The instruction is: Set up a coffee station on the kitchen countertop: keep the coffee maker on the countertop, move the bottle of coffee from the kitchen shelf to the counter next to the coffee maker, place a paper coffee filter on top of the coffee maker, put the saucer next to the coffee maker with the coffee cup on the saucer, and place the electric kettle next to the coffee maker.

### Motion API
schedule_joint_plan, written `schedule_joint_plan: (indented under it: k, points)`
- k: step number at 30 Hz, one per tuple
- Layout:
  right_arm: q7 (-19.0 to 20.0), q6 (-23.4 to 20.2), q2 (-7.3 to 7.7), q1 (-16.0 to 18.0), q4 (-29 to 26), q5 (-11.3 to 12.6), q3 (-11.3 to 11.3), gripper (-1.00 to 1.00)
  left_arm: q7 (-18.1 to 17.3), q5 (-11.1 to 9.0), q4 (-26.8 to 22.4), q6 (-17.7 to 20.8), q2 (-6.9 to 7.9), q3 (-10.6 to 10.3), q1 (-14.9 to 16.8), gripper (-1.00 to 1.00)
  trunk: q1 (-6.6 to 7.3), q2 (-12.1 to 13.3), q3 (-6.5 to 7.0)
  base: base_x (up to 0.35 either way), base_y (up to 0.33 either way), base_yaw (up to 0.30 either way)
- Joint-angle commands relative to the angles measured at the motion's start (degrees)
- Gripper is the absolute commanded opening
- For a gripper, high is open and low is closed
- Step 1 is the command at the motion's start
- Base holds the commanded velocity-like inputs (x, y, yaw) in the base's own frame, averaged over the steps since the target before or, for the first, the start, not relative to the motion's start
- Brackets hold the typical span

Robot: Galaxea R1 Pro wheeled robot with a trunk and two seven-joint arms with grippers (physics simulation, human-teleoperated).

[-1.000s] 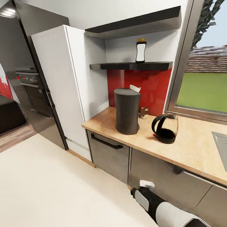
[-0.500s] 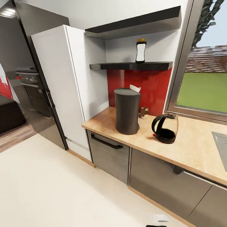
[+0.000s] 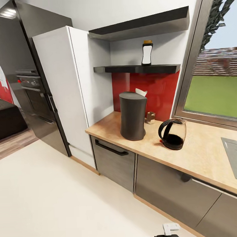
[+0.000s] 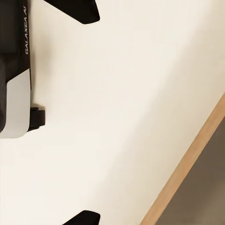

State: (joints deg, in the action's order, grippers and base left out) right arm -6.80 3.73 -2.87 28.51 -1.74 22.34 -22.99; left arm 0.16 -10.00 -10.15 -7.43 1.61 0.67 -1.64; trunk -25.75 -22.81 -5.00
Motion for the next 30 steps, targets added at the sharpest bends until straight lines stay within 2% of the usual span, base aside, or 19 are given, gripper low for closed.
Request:
schedule_joint_plan:
  k: [1, 6, 30]
  points:
    - [-0.2, 0.2, -0.03, 0.1, 0.1, 0.5, -0.5, 1.0, 0.0, -0.3, -0.1, 0.0, 0.01, 0.0, 0.0, 1.0, -0.03, -0.1, -0.11, 0.0, 0.0, 0.0]
    - [-0.1, 0.2, -0.03, -0.2, 0.2, 0.4, -0.5, 1.0, 0.0, -0.3, -0.2, -0.1, 0.15, 0.0, 0.0, 1.0, -0.03, -0.1, -0.11, 0.019, 0.074, -0.252]
    - [-0.1, 0.1, -0.12, -0.6, 0.2, 0.4, -0.5, 1.0, 0.0, -0.3, -1.3, 0.0, 0.15, 0.0, 0.0, 1.0, -0.03, -0.1, -0.11, 0.162, 0.293, -0.266]
